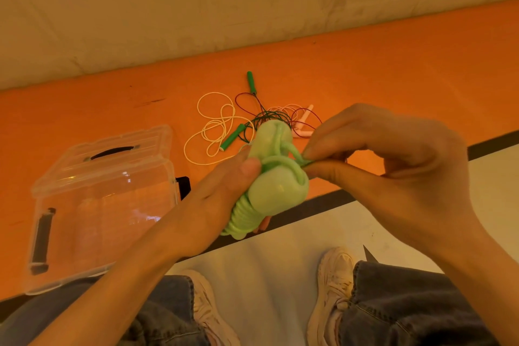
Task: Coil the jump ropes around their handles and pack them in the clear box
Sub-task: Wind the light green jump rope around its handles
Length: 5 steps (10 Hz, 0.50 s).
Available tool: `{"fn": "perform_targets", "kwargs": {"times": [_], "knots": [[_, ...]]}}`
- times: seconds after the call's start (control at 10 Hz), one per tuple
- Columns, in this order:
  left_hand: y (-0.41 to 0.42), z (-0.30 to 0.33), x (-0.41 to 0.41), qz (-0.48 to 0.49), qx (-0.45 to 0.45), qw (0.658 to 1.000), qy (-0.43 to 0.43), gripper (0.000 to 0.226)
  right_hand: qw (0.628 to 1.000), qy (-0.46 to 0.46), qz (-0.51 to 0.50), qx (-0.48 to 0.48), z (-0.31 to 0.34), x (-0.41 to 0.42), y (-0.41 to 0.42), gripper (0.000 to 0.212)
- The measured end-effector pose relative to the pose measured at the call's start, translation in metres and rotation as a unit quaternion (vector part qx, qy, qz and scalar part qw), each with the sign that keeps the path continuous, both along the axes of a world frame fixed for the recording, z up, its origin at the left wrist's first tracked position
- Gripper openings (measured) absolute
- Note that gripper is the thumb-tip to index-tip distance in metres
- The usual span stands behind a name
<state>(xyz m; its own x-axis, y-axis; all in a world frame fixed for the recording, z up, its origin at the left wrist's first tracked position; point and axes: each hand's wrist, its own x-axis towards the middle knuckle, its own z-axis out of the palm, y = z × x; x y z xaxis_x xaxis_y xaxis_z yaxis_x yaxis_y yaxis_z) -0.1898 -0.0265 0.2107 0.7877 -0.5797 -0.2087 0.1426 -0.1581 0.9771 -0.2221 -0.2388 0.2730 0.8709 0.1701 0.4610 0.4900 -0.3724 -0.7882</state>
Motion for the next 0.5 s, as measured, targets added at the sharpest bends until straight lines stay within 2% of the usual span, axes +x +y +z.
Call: {"fn": "perform_targets", "kwargs": {"times": [0.1, 0.2, 0.3, 0.4, 0.5], "knots": [[0.007, -0.002, -0.005, 0.011, 0.027, 1.000, -0.002, 0.086, 0.999, 0.011, 0.024, -0.028, 0.000, 0.000, 0.000, 0.011], [0.007, 0.002, -0.007, 0.001, 0.016, 0.999, -0.039, 0.089, 0.996, 0.044, 0.053, -0.061, 0.005, 0.004, -0.003, 0.011], [0.001, 0.011, -0.008, -0.014, -0.009, 0.999, -0.040, 0.095, 0.989, 0.004, 0.080, -0.123, 0.006, 0.007, -0.011, 0.012], [-0.004, 0.012, -0.006, -0.033, -0.030, 0.993, -0.105, 0.054, 0.979, -0.064, 0.062, -0.181, 0.006, 0.006, -0.011, 0.011], [-0.007, 0.019, -0.002, -0.042, -0.040, 0.988, -0.141, 0.035, 0.986, -0.036, 0.045, -0.158, 0.004, 0.004, -0.008, 0.013]]}}
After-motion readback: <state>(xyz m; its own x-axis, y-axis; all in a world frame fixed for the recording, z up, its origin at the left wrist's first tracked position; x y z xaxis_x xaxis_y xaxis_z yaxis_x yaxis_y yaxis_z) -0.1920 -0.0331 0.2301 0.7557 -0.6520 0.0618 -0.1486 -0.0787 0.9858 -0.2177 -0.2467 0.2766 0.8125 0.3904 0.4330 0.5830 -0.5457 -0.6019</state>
